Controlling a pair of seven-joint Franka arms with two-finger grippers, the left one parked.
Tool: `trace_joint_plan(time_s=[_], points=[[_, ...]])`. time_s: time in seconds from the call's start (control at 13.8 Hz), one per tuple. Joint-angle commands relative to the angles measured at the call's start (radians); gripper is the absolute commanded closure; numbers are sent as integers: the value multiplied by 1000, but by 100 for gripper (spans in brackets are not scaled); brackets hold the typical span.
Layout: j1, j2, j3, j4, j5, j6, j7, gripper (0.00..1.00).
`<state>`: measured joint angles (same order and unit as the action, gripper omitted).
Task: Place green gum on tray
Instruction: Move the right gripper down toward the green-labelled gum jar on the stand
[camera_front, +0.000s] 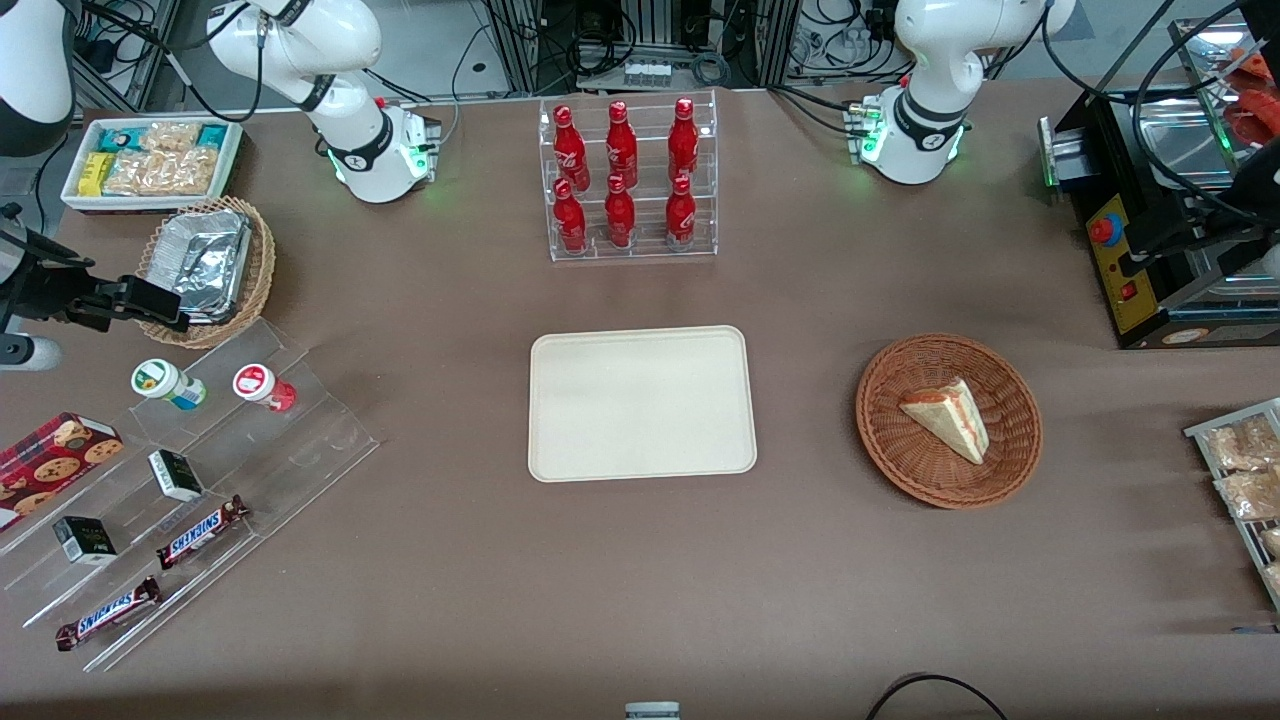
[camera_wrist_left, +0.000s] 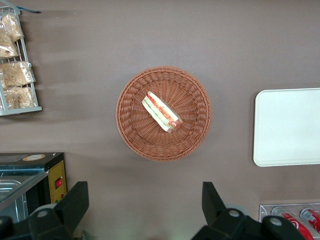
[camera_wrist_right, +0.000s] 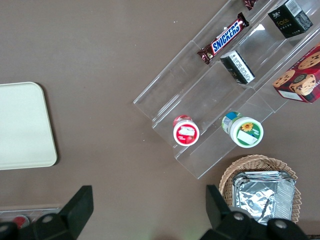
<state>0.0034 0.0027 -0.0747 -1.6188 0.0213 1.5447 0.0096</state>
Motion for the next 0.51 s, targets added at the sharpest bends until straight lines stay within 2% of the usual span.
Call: trace_joint_plan(time_s=[0.0,0.29,0.44], points=[[-6,8,1,22,0,3,-2,0],[-9,17,-5,-33,3,38,-17,0],[-41,10,-13,-114,2,107,-139,0]])
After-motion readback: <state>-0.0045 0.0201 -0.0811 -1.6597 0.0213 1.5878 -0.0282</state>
